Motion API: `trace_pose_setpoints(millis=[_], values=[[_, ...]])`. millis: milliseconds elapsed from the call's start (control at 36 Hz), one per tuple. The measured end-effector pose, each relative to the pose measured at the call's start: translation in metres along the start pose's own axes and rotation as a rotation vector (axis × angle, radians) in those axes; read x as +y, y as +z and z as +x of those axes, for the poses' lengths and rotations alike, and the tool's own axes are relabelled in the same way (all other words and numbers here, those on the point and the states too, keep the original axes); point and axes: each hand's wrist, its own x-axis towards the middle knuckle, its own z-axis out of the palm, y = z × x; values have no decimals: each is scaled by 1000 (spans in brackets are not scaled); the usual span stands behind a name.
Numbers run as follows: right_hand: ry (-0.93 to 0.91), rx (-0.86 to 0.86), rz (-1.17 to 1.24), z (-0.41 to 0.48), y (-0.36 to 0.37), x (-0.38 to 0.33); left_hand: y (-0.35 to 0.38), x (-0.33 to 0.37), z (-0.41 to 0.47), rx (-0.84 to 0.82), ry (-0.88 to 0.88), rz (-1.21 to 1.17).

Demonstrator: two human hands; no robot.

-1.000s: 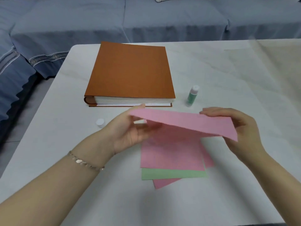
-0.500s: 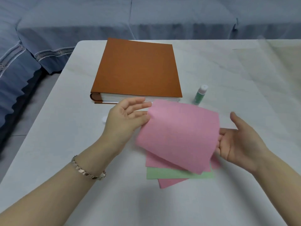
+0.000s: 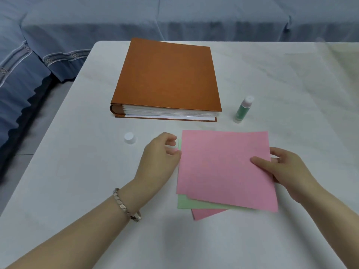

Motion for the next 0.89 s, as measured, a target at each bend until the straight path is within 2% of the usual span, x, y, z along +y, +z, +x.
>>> trace_pose_setpoints(millis=[111, 361, 750, 889], values=[[5, -8, 83, 2, -3, 6, 3, -12, -1, -19, -23, 156], [-73, 68, 50, 8, -6, 12, 10, -14, -6, -84, -105, 165], [-44, 76, 98, 15, 4, 30, 18, -13, -12, -101, -306, -158], [-73, 64, 91, 14, 6, 30, 20, -12, -15, -118, -319, -164]])
